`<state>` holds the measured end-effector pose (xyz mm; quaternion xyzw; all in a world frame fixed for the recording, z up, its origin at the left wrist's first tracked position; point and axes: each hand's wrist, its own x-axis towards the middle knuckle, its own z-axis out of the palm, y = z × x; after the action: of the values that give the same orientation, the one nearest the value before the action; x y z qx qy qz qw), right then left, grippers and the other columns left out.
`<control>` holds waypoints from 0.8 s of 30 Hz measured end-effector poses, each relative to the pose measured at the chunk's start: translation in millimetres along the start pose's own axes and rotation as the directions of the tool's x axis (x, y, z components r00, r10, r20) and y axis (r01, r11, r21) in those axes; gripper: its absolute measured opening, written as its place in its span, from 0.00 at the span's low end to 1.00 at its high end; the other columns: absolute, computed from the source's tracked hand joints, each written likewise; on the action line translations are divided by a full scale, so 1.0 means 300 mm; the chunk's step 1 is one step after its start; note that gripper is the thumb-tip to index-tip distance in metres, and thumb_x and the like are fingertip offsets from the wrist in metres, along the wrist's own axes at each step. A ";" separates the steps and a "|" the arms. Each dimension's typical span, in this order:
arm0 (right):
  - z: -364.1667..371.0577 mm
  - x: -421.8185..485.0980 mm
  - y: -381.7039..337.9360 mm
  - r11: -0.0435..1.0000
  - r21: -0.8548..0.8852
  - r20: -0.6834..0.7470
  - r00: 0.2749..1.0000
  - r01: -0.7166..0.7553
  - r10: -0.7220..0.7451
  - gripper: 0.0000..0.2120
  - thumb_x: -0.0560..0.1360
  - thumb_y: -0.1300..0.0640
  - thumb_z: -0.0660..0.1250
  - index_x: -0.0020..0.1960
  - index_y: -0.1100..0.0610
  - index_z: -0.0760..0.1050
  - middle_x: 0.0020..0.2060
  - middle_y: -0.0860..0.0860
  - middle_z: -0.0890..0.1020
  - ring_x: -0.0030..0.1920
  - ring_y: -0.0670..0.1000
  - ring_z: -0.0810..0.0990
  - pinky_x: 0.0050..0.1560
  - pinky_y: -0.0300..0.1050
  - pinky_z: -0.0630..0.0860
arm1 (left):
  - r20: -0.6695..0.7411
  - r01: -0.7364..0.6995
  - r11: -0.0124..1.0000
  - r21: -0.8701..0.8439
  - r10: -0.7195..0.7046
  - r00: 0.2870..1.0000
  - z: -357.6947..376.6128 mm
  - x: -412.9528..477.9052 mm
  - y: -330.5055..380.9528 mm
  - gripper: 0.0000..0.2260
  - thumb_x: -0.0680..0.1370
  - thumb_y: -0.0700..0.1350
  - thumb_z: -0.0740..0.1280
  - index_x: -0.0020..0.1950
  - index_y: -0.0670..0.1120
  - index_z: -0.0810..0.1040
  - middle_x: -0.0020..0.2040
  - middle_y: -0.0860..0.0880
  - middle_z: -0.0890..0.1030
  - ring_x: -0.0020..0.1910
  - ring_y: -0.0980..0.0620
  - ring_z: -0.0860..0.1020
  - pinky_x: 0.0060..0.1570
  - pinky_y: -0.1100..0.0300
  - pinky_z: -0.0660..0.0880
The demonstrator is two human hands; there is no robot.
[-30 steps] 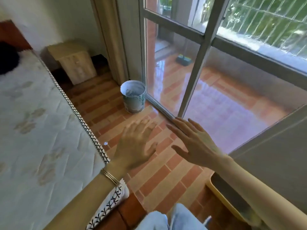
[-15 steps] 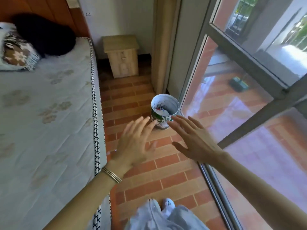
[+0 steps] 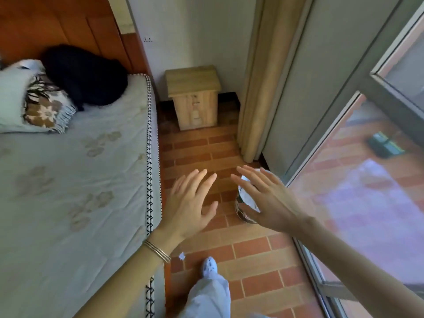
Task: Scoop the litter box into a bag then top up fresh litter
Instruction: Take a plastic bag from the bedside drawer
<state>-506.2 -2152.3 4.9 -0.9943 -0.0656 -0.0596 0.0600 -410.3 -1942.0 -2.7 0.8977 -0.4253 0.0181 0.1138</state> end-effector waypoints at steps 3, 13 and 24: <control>0.000 0.257 0.063 1.000 0.011 -0.043 0.999 -0.002 0.002 0.29 0.75 0.43 0.59 0.72 0.52 0.61 0.70 0.52 0.67 0.72 0.53 0.64 0.68 0.56 0.65 | -0.005 -0.034 0.999 0.037 0.034 0.999 -0.044 0.225 -0.163 0.26 0.76 0.57 0.56 0.71 0.48 0.67 0.69 0.46 0.71 0.69 0.45 0.67 0.66 0.46 0.66; 0.116 0.945 0.394 1.000 0.026 -0.024 1.000 -0.003 0.004 0.29 0.73 0.42 0.59 0.72 0.52 0.62 0.70 0.51 0.68 0.71 0.52 0.65 0.69 0.55 0.65 | -0.003 0.015 0.998 0.058 -0.014 1.000 0.016 0.816 -0.630 0.26 0.76 0.57 0.56 0.71 0.47 0.67 0.69 0.46 0.71 0.68 0.45 0.69 0.65 0.47 0.68; 0.139 1.831 0.863 0.998 -0.029 0.062 0.997 0.055 -0.053 0.29 0.74 0.41 0.54 0.73 0.51 0.59 0.70 0.51 0.67 0.72 0.52 0.63 0.71 0.53 0.58 | -0.045 0.090 0.991 0.101 -0.086 0.995 -0.022 1.645 -1.094 0.25 0.76 0.57 0.56 0.69 0.47 0.70 0.65 0.46 0.74 0.65 0.46 0.71 0.63 0.51 0.68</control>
<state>74.8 -2334.0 4.3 -0.9943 -0.0934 -0.0317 0.0411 156.8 -2114.3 5.4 0.9197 -0.3813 0.0532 0.0766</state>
